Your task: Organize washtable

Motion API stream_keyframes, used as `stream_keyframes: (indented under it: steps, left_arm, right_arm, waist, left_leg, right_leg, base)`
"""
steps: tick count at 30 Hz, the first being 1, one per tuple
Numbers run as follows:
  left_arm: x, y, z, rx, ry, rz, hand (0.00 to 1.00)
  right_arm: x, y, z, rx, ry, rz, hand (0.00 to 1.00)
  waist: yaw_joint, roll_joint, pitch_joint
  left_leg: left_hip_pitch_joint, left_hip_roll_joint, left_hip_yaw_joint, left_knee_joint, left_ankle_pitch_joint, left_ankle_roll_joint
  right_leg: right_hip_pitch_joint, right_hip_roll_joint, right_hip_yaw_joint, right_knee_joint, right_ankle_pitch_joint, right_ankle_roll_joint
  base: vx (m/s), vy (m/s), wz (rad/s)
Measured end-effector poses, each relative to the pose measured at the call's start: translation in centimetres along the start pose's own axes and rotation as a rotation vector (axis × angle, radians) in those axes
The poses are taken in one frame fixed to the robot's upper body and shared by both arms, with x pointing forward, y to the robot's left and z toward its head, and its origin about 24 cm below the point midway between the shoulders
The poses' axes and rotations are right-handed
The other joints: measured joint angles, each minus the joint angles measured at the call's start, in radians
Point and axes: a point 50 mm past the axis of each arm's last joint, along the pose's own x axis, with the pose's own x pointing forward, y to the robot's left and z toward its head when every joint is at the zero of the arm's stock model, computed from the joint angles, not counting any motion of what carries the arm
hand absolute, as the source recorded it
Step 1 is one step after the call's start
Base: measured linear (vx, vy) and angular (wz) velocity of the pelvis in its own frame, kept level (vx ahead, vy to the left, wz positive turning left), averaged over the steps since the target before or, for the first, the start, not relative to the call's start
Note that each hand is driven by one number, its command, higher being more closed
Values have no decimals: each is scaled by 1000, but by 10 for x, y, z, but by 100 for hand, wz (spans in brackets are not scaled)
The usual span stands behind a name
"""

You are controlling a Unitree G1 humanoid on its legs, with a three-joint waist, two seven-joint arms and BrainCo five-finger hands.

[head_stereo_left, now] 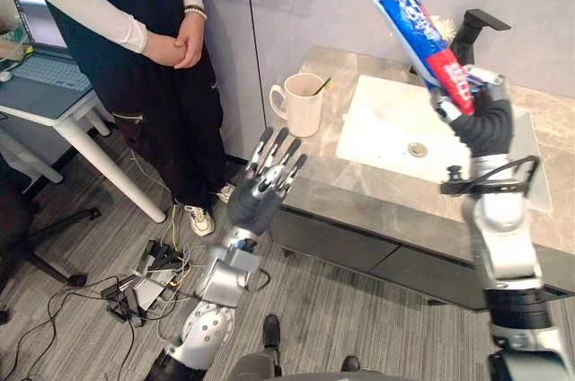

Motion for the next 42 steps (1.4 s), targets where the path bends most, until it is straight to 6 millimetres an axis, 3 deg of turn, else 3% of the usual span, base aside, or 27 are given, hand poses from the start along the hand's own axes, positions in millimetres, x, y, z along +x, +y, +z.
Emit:
stream_keyframes:
  steps: [6,16,21,28,36,42]
  left_arm:
    - [20,-14,-2,4,5,-55,0]
    - [23,-7,-12,71,40,-12,0]
    - [24,-7,-14,107,45,-1,0]
    - [32,-14,-12,148,36,-33,0]
    - [41,-20,-9,138,9,-59,0]
    - [42,-19,-10,136,15,-56,0]
  right_arm:
    - [-23,48,2,162,36,120,100]
    - [-43,80,-4,250,126,275,100]
    - [-48,82,-6,268,153,274,100]
    - [-49,85,-7,289,163,282,100]
    - [-71,93,-24,307,289,351,100]
    - [-73,92,-25,296,294,350,100]
  waist:
    - [-2,-3,-5]
    - [-6,-17,-14]
    - [-7,-35,-25]
    - [-13,-36,-30]
    - [-25,-34,-56]
    - [-28,-33,-56]
  left_leg:
    - [4,0,0,0,0,0]
    - [0,3,5,0,-3,-4]
    - [-4,3,5,0,-4,-4]
    - [-4,3,6,0,-4,-4]
    - [-8,4,10,0,-1,-1]
    - [-7,4,14,0,-4,-5]
  right_leg:
    - [4,0,0,1,0,0]
    - [-4,2,6,-1,1,-2]
    - [-8,2,6,-2,2,-3]
    - [-9,2,6,-2,2,-5]
    - [-12,3,7,-4,3,-4]
    - [-12,3,8,-4,0,-10]
  base:
    - [0,0,0]
    - [-1,0,-1]
    - [0,0,0]
    - [0,0,0]
    - [0,0,0]
    - [0,0,0]
